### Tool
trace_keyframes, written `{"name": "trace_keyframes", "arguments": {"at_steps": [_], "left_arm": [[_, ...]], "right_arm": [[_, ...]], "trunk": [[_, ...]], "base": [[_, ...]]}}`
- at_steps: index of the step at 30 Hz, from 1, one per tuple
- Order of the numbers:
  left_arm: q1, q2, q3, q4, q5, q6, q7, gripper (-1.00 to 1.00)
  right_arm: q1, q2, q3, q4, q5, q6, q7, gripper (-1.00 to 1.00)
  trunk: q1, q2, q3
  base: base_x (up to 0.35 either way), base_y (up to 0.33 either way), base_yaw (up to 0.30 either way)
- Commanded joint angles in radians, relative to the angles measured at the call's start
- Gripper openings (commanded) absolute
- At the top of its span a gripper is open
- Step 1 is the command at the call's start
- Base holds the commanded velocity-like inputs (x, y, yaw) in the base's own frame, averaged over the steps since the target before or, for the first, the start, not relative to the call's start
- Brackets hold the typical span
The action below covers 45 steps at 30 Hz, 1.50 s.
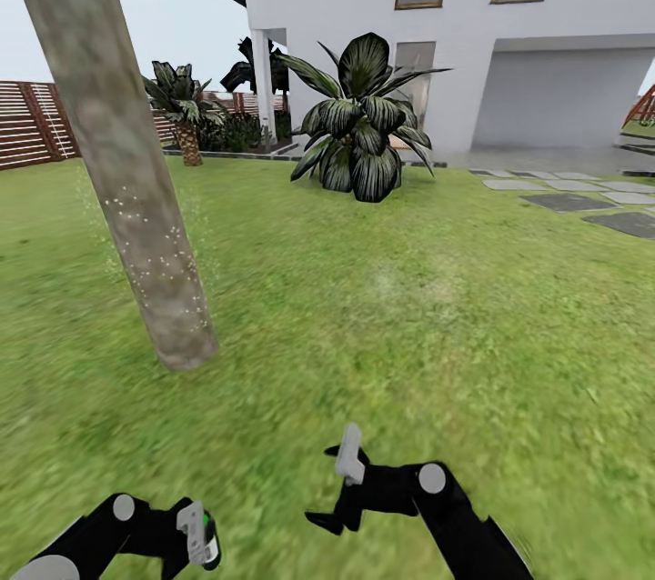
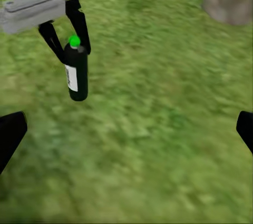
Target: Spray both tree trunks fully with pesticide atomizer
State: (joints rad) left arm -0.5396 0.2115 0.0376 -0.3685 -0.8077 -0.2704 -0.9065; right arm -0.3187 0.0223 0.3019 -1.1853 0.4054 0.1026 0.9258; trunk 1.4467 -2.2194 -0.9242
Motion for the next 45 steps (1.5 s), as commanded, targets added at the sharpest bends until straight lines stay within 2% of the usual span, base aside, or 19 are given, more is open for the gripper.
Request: {"name": "trace_keyframes", "arguments": {"at_steps": [1, 4, 10, 11, 14, 15, 18, 20, 23, 25, 32, 35, 40, 42, 45], "left_arm": [[0.000, 0.000, 0.005, -0.007, -0.005, -0.032, -0.027, -1.00], [0.000, -0.001, 0.006, -0.015, -0.001, -0.078, -0.049, -1.00], [0.000, -0.004, 0.006, -0.018, -0.001, -0.087, -0.089, -1.00], [0.000, -0.005, 0.006, -0.018, -0.002, -0.088, -0.091, -1.00], [-0.003, -0.006, 0.004, -0.019, -0.006, -0.087, -0.092, -1.00], [-0.008, -0.008, 0.004, -0.019, -0.006, -0.085, -0.092, -1.00], [-0.021, -0.040, 0.003, -0.021, -0.009, -0.080, -0.093, -1.00], [-0.057, -0.065, -0.022, -0.028, -0.012, -0.075, -0.093, -1.00], [-0.103, -0.085, -0.076, -0.030, -0.013, -0.070, -0.096, -1.00], [-0.116, -0.098, -0.086, -0.030, -0.020, -0.069, -0.096, -1.00], [-0.123, -0.126, -0.090, -0.036, -0.033, -0.071, -0.097, -1.00], [-0.123, -0.130, -0.090, -0.037, -0.032, -0.072, -0.100, -1.00], [-0.132, -0.144, -0.089, -0.075, -0.028, -0.078, -0.154, -1.00], [-0.136, -0.165, -0.089, -0.089, -0.029, -0.077, -0.161, -1.00], [-0.160, -0.180, -0.088, -0.094, -0.029, -0.076, -0.178, -1.00]], "right_arm": [[0.000, 0.000, 0.004, -0.002, 0.003, 0.008, 0.006, 1.00], [0.000, -0.001, 0.011, 0.001, 0.004, 0.008, 0.006, 1.00], [0.000, -0.004, 0.010, 0.000, 0.005, 0.007, 0.006, 1.00], [0.000, -0.005, 0.011, -0.002, 0.005, 0.012, 0.006, -1.00], [-0.001, -0.005, 0.010, -0.004, 0.011, 0.028, 0.006, -1.00], [-0.006, -0.005, 0.009, -0.004, 0.027, 0.030, 0.006, -1.00], [-0.068, -0.001, 0.008, -0.002, 0.092, 0.050, 0.006, -1.00], [-0.104, 0.000, 0.009, -0.004, 0.105, 0.083, 0.007, -1.00], [-0.134, 0.001, 0.009, -0.005, 0.108, 0.095, 0.008, -1.00], [-0.141, 0.001, 0.012, -0.005, 0.108, 0.096, 0.008, -1.00], [-0.149, 0.004, 0.016, 0.000, 0.104, 0.095, 0.011, -1.00], [-0.149, 0.004, 0.016, 0.001, 0.104, 0.095, 0.011, -1.00], [-0.149, 0.004, 0.016, 0.003, 0.105, 0.095, 0.011, -1.00], [-0.149, 0.004, 0.016, 0.003, 0.105, 0.095, 0.011, -1.00], [-0.149, 0.003, 0.016, 0.003, 0.105, 0.095, 0.011, -1.00]], "trunk": [[0.000, 0.000, -0.001], [0.000, 0.000, -0.001], [0.000, 0.000, -0.001], [0.000, 0.000, -0.001], [0.000, 0.000, -0.001], [0.000, 0.000, -0.001], [0.000, 0.000, -0.001], [0.000, 0.000, -0.001], [0.000, 0.000, -0.001], [0.000, 0.000, -0.001], [0.000, 0.000, -0.001], [0.000, 0.000, -0.001], [0.000, 0.000, -0.001], [0.000, 0.000, -0.001], [0.000, 0.000, -0.001]], "base": [[0.000, 0.000, 0.000], [0.000, 0.000, 0.000], [0.000, 0.000, 0.000], [0.000, 0.000, 0.000], [0.000, 0.000, 0.000], [0.000, 0.000, 0.000], [0.000, 0.000, 0.000], [0.000, 0.000, 0.000], [0.000, 0.000, 0.000], [0.000, 0.000, 0.000], [0.000, 0.000, 0.000], [0.000, 0.000, 0.000], [0.000, 0.000, 0.000], [0.000, 0.000, 0.000], [0.000, 0.000, 0.000]]}}
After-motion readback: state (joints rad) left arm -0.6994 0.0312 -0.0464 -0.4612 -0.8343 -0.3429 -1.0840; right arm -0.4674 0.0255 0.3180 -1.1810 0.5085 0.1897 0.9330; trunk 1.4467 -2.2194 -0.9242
